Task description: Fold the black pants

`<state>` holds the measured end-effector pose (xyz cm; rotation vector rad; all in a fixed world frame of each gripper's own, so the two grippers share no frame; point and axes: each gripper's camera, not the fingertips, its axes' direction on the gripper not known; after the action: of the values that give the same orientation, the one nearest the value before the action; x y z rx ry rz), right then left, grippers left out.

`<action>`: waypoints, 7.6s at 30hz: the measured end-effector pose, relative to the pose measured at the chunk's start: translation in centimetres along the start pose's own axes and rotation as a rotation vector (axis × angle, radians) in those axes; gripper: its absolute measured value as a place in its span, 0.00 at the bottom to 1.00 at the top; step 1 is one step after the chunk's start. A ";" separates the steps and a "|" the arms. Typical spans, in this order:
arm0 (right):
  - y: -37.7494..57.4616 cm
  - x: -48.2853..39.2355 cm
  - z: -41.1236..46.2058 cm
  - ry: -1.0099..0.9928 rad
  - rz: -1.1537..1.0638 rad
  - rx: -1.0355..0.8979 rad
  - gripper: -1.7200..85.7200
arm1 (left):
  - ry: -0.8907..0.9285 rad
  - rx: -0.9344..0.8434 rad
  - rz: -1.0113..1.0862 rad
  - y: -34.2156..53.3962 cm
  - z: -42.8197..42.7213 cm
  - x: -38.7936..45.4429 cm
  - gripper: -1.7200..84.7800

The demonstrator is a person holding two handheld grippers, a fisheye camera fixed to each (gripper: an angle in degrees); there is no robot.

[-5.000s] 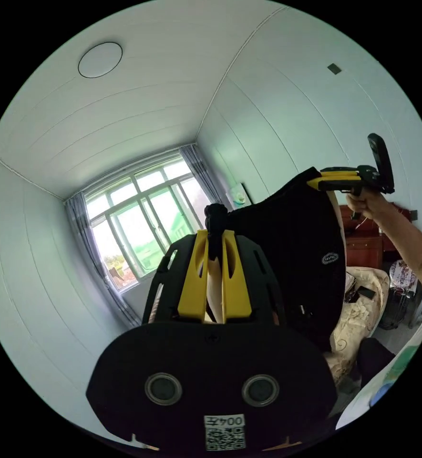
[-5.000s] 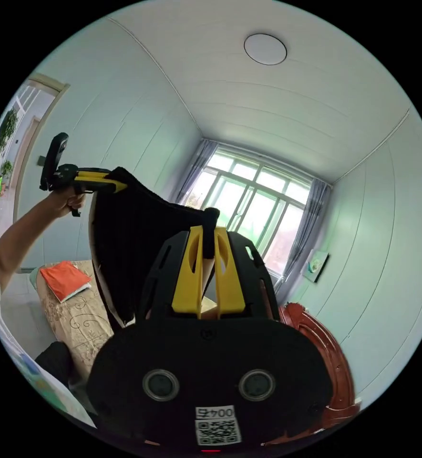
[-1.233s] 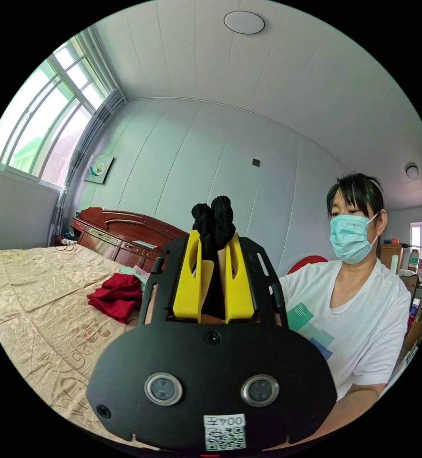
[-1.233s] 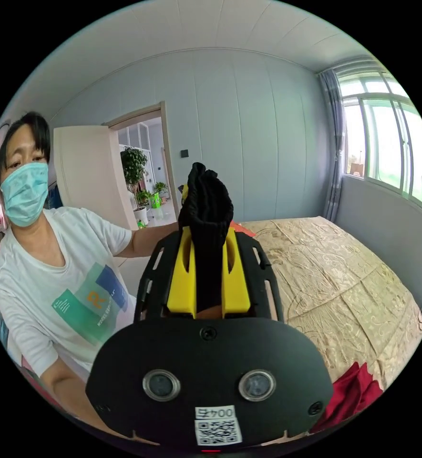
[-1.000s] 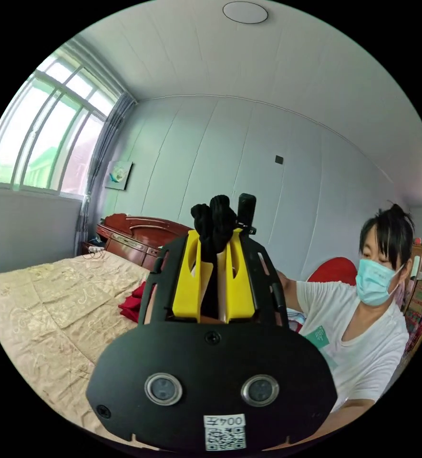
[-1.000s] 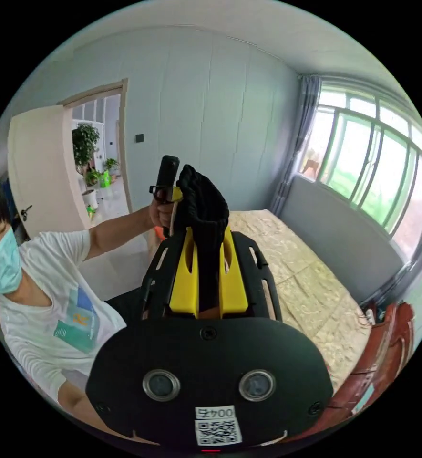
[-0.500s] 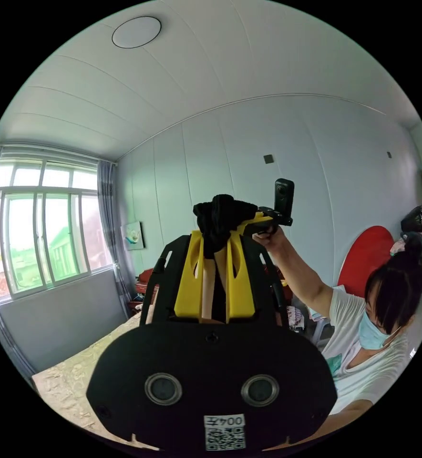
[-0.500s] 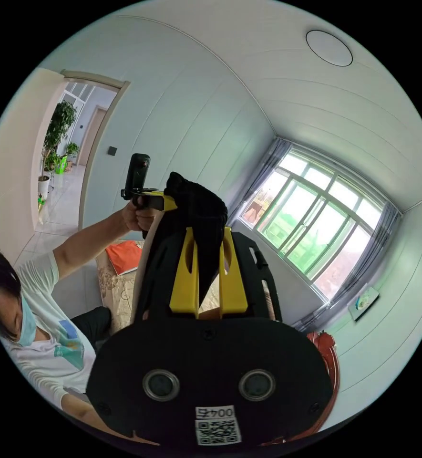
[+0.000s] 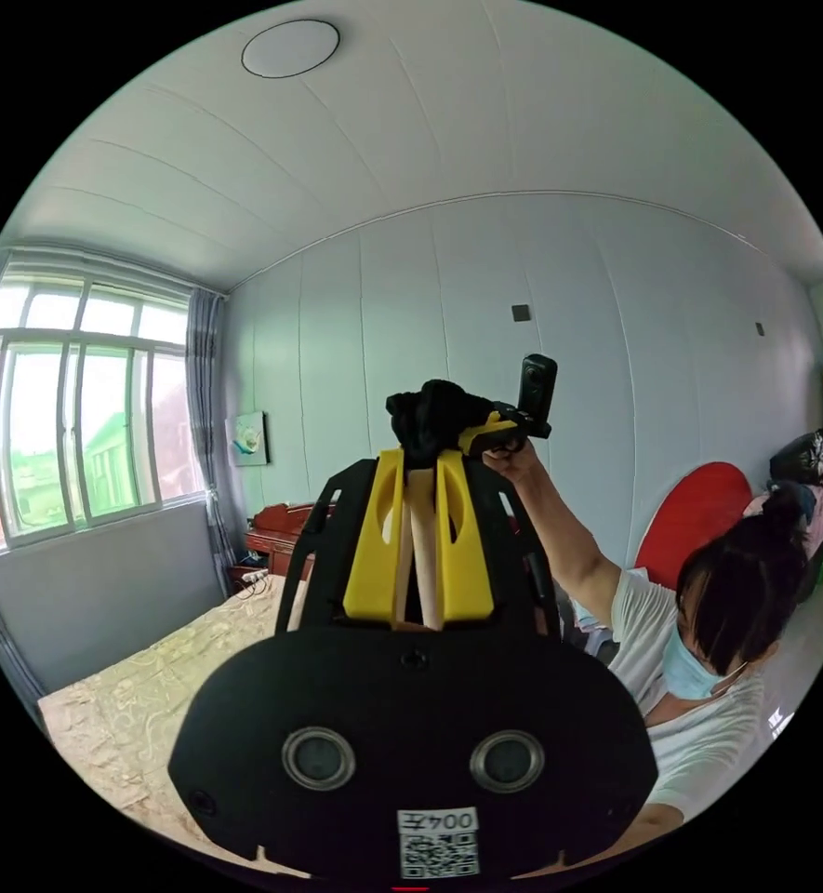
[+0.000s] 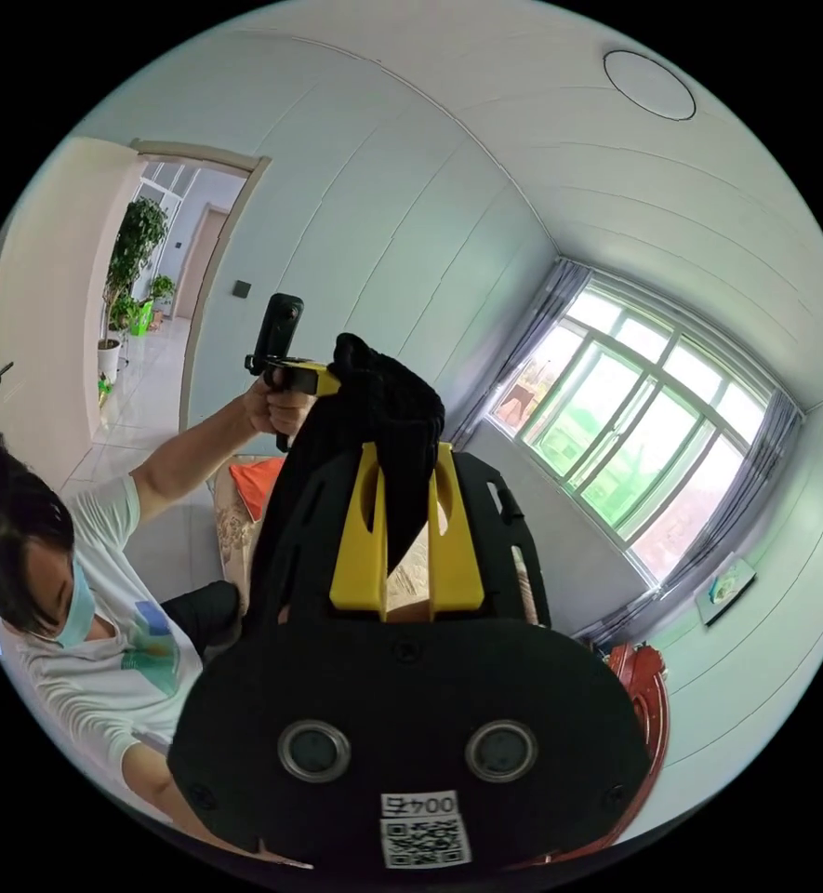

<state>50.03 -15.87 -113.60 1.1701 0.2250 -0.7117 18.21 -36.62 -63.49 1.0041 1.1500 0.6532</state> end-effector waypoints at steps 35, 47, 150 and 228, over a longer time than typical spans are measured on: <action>0.4 -1.0 0.5 -0.125 -0.061 0.090 0.07 | -0.108 -0.021 0.008 1.1 -2.1 8.8 0.04; 5.6 0.3 24.0 -0.199 0.083 -0.093 0.08 | -0.169 -0.035 -0.293 15.6 -4.7 -8.0 0.04; 114.5 -125.5 1.3 0.128 1.433 -0.393 0.10 | -0.194 -0.409 -1.267 130.8 -18.0 -12.2 0.03; 112.2 -134.0 -6.0 -0.142 2.103 -0.288 0.10 | -0.418 -0.543 -1.698 126.9 -38.1 -35.6 0.03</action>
<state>18.05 64.94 38.12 0.5324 -0.9296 1.0715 -20.71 -0.20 62.95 -0.4470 0.9558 -0.5953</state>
